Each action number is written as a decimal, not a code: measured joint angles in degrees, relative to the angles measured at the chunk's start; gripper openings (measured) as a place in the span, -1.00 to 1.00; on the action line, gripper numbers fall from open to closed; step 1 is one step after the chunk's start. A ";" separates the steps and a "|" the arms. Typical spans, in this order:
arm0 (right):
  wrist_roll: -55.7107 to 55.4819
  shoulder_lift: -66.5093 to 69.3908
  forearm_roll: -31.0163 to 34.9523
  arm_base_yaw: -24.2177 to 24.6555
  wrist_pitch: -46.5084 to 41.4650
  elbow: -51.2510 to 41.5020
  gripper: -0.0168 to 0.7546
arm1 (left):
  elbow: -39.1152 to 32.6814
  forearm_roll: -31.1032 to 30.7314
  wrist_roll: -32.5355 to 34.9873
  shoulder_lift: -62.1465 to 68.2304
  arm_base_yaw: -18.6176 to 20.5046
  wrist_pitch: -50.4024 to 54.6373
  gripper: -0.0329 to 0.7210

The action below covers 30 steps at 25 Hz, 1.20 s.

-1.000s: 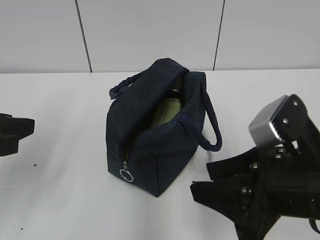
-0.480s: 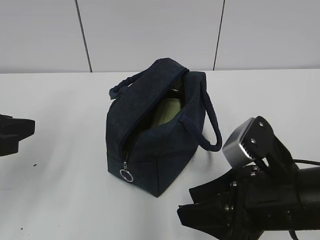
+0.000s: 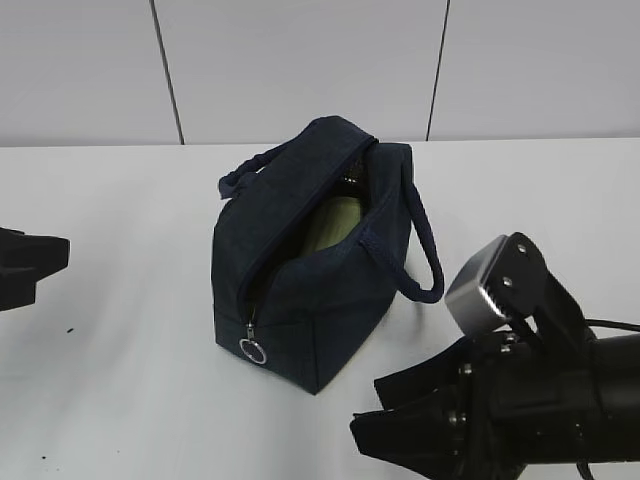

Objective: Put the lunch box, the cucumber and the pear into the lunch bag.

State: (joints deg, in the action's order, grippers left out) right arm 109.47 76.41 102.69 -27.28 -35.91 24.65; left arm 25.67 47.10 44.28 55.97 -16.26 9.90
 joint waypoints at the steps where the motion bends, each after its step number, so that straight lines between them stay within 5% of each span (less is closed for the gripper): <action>1: 0.00 0.00 0.00 0.00 -0.77 0.00 -0.04 | 0.00 0.00 0.00 0.00 0.00 0.00 -0.09; 6: -0.15 0.00 -0.68 0.00 -4.33 2.79 -0.04 | 0.00 0.04 0.00 0.00 0.00 0.00 -0.09; 9: -5.16 -0.25 -6.78 0.00 -3.07 5.53 -0.06 | 0.00 0.04 0.00 0.00 0.00 0.00 -0.09; 18: -62.50 -1.21 -54.25 -3.87 21.91 8.15 -0.15 | 0.00 0.04 0.00 0.00 0.00 0.00 -0.09; 26: -79.54 -1.65 -74.37 -18.47 48.56 0.67 -0.16 | 0.00 0.04 0.02 0.00 0.00 0.00 -0.09; 30: -89.08 2.23 -83.44 -19.80 56.17 -2.87 -0.16 | 0.00 0.04 0.07 0.00 0.00 0.00 -0.09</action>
State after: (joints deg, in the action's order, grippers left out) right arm 20.39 78.64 19.25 -47.09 20.26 21.77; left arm 25.67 47.14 44.35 55.97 -16.26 9.90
